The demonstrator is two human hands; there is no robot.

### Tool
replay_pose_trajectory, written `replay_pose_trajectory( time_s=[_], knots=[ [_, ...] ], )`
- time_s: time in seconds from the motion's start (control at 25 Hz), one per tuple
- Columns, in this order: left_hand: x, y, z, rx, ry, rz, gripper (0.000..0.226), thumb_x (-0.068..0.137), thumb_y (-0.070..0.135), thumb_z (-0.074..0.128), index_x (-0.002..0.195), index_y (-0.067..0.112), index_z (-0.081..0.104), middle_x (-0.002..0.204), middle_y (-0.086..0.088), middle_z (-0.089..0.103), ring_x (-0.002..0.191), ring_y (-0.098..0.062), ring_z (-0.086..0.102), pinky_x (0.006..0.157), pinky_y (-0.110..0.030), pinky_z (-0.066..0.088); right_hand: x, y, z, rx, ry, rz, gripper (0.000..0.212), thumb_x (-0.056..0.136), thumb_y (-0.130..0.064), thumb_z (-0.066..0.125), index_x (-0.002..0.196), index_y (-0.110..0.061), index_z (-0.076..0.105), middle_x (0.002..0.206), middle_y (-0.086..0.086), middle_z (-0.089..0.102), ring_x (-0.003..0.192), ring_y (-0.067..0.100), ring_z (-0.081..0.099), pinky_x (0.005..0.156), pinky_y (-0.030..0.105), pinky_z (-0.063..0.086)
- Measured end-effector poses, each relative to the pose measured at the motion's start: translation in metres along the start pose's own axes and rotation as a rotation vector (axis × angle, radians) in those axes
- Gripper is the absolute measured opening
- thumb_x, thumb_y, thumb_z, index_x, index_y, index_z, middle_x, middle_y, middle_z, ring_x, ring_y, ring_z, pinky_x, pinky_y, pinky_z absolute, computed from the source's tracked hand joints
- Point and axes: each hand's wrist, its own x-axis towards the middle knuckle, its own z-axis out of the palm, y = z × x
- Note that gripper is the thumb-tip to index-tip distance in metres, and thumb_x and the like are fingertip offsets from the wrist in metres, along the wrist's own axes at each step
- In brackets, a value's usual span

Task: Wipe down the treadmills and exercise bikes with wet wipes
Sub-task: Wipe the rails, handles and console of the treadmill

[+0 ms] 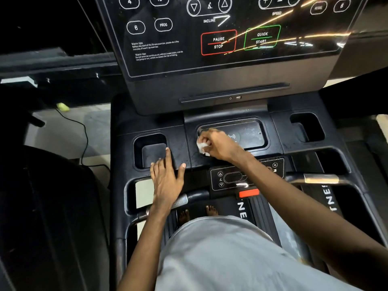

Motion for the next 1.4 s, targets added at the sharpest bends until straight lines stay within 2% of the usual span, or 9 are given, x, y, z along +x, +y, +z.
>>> replay_pose_trajectory(
  time_s=[0.12,0.28,0.4,0.48,0.56,0.72,0.92,1.16,1.4],
  knots=[
    [0.003,-0.001,0.001,-0.025,-0.005,0.009,0.074,0.102,0.05,0.043,0.161,0.016,0.016,0.163,-0.013,0.028,0.15,-0.032,0.023,0.124,-0.046,0.004,0.01,0.005,0.002,-0.014,0.127,0.039,0.021,0.086,-0.003,0.064,0.104,-0.009,0.072,0.105,0.009,0.059,0.091,0.025,0.065,0.086,0.024,0.047],
    [0.01,0.009,0.005,-0.061,-0.037,0.007,0.071,0.104,0.045,0.043,0.161,0.015,0.012,0.168,-0.011,0.014,0.155,-0.025,0.014,0.124,-0.045,0.0,0.013,-0.001,0.013,-0.08,0.051,-0.2,0.037,0.092,-0.004,0.055,0.128,-0.007,0.064,0.13,0.011,0.057,0.115,0.03,0.061,0.103,0.037,0.049],
    [0.015,0.017,0.007,-0.051,-0.061,-0.023,0.072,0.105,0.047,0.041,0.162,0.015,0.011,0.168,-0.015,0.008,0.155,-0.027,0.011,0.123,-0.046,-0.001,0.023,0.009,0.001,-0.132,0.063,-0.097,0.049,0.094,-0.003,0.05,0.141,-0.016,0.054,0.149,0.003,0.048,0.127,0.03,0.056,0.107,0.041,0.047],
    [0.015,0.02,0.009,-0.042,-0.052,-0.029,0.071,0.105,0.048,0.04,0.162,0.015,0.012,0.168,-0.016,0.008,0.154,-0.029,0.013,0.123,-0.049,0.002,0.022,0.009,0.0,-0.17,0.017,-0.102,0.056,0.1,-0.007,0.045,0.154,-0.017,0.037,0.161,0.004,0.033,0.144,0.026,0.04,0.118,0.037,0.035],
    [0.015,0.021,0.011,-0.031,-0.039,-0.026,0.07,0.105,0.047,0.039,0.161,0.015,0.013,0.167,-0.016,0.009,0.153,-0.03,0.015,0.122,-0.051,0.004,0.019,0.008,0.005,-0.247,-0.078,-0.185,0.061,0.104,-0.013,0.039,0.16,-0.01,0.017,0.168,0.006,0.012,0.154,0.02,0.013,0.126,0.034,0.01],
    [0.016,0.025,0.013,-0.025,-0.035,-0.05,0.069,0.105,0.046,0.039,0.161,0.013,0.016,0.167,-0.017,0.01,0.15,-0.032,0.021,0.121,-0.054,0.006,0.021,0.004,0.01,-0.377,-0.098,0.003,0.07,0.105,-0.038,0.026,0.159,-0.016,-0.011,0.167,0.0,-0.013,0.154,0.015,-0.009,0.126,0.046,-0.002],
    [0.015,0.028,0.013,0.02,-0.03,-0.045,0.069,0.105,0.044,0.041,0.16,0.011,0.018,0.169,-0.012,0.007,0.151,-0.028,0.022,0.119,-0.058,0.013,0.03,-0.017,0.017,-0.397,-0.195,-0.048,0.071,0.105,-0.054,0.014,0.16,-0.017,-0.01,0.167,-0.001,-0.014,0.153,0.012,-0.013,0.124,0.046,-0.01],
    [0.017,0.028,0.009,0.013,-0.07,-0.059,0.072,0.105,0.048,0.038,0.162,0.013,0.011,0.17,-0.009,0.0,0.152,-0.03,0.021,0.121,-0.057,0.007,0.007,0.029,-0.015,-0.383,-0.126,0.355,0.081,0.101,-0.064,0.009,0.156,-0.012,-0.019,0.164,0.005,-0.024,0.153,0.022,-0.016,0.122,0.047,-0.014],
    [0.016,0.028,0.007,0.003,-0.097,-0.068,0.072,0.105,0.049,0.037,0.162,0.013,0.011,0.169,-0.009,-0.001,0.15,-0.033,0.023,0.121,-0.058,0.011,0.013,-0.007,0.001,-0.289,-0.241,0.129,0.075,0.103,-0.061,0.014,0.158,-0.019,-0.015,0.165,-0.002,-0.019,0.153,0.015,-0.015,0.123,0.046,-0.012]
  ],
)
